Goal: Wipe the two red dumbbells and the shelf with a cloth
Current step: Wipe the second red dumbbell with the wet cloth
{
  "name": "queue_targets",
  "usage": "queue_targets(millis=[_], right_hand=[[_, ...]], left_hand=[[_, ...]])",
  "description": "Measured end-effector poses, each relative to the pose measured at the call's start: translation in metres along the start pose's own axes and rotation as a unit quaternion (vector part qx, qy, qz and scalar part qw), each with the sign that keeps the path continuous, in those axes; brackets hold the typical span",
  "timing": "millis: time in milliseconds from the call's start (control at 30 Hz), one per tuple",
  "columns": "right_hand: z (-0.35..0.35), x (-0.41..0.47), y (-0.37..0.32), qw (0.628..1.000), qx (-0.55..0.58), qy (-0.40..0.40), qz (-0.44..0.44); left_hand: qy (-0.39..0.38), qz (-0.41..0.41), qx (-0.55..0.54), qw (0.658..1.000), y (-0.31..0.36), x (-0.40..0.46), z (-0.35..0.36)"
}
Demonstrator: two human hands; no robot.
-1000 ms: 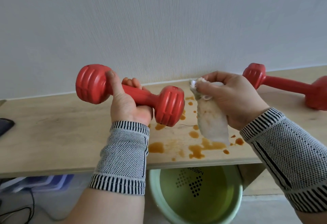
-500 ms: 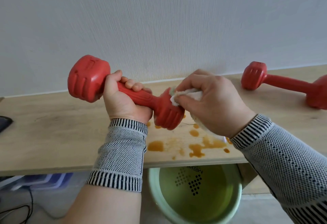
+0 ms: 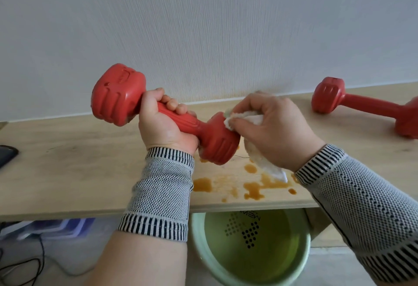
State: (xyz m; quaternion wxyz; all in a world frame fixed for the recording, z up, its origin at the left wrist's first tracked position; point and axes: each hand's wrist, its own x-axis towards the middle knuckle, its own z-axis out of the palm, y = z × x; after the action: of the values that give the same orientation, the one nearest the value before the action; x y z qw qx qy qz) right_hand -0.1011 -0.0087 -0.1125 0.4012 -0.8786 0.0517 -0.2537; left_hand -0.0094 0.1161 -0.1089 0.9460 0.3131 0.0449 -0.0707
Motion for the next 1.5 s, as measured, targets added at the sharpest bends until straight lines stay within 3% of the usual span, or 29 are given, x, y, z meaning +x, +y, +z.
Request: queue_targets(millis=[100,233,400,567,733,900,1067,1233,1367,1500], right_hand=[[0.001,-0.003,-0.004,0.999,-0.008,-0.031,-0.028],[-0.002,0.001,0.003,0.999,0.01,0.022,0.028],[-0.003,-0.003,-0.004,0.999,-0.004,-0.045,-0.005],[-0.001,0.001,0.001,0.999,0.024,0.017,0.042],[-0.001,-0.001,-0.005,0.999,-0.013,-0.033,-0.006],[-0.002,0.003,0.003,0.998,0.033,0.017,0.051],[0.002,-0.001,-0.002,1.0,-0.01,-0.024,0.001],[0.0,0.003,0.004,0.998,0.019,0.025,0.051],[-0.002,-0.001,-0.005,1.0,-0.001,-0.029,-0.003],[-0.004,0.001,0.001,0.999,-0.003,0.018,0.034]], left_hand=[[0.004,-0.01,0.001,1.0,0.002,0.002,-0.002],[0.004,-0.008,0.008,1.0,-0.001,-0.002,-0.001],[0.008,-0.016,0.015,1.0,0.002,0.0,-0.003],[0.015,-0.029,0.006,0.999,-0.001,0.0,-0.004],[0.025,-0.047,0.003,0.999,0.001,0.005,-0.006],[0.016,-0.043,0.017,0.999,-0.004,0.003,-0.006],[0.021,-0.048,0.013,0.999,0.0,0.006,-0.007],[0.011,-0.042,0.022,0.999,-0.003,0.002,-0.005],[0.017,-0.064,0.004,0.998,0.0,0.005,-0.007],[0.018,-0.068,-0.002,0.998,-0.001,0.004,-0.009]])
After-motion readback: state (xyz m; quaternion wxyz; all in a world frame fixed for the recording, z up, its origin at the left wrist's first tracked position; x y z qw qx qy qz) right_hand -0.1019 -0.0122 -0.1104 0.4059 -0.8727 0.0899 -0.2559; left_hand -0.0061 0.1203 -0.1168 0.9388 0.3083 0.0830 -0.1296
